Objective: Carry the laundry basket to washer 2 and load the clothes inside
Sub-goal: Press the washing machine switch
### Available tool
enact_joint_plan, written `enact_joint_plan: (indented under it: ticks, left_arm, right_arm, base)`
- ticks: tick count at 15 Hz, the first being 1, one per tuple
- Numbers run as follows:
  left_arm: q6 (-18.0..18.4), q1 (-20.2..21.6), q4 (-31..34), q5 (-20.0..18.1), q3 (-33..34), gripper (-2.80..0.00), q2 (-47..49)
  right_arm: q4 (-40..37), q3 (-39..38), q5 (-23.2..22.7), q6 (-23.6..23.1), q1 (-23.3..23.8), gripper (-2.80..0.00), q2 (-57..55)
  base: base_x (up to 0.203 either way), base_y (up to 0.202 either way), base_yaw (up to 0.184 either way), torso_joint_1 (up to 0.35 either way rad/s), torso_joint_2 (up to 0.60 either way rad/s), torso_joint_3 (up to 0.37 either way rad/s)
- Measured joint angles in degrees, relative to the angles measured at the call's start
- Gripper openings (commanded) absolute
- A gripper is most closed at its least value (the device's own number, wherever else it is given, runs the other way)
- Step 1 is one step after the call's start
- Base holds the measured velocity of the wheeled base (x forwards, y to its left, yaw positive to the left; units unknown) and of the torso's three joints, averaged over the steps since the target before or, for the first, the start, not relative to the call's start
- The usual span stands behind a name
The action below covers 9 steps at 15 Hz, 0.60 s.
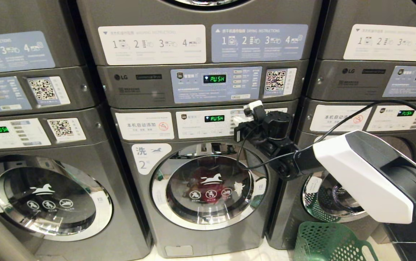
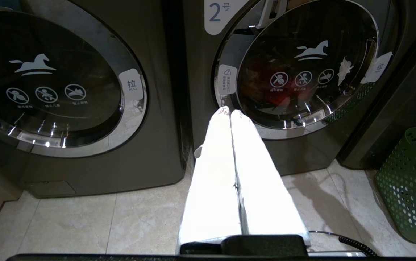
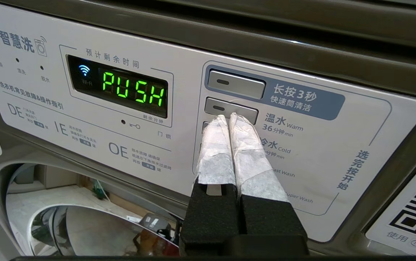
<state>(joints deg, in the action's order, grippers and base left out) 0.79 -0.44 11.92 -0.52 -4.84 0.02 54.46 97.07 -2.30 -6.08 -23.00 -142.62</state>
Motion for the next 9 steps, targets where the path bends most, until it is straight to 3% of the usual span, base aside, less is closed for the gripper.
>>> enact_joint_plan:
  ticks: [9]
  left_arm:
    - [0.0, 0.0, 0.0, 0.0, 0.0, -2.80, 0.0]
  right_arm:
    - [0.1, -2.7, 0.7, -0.4, 0.5, -2.80, 0.8]
  base:
    - [0.000, 0.000, 0.000, 0.000, 0.00, 0.000]
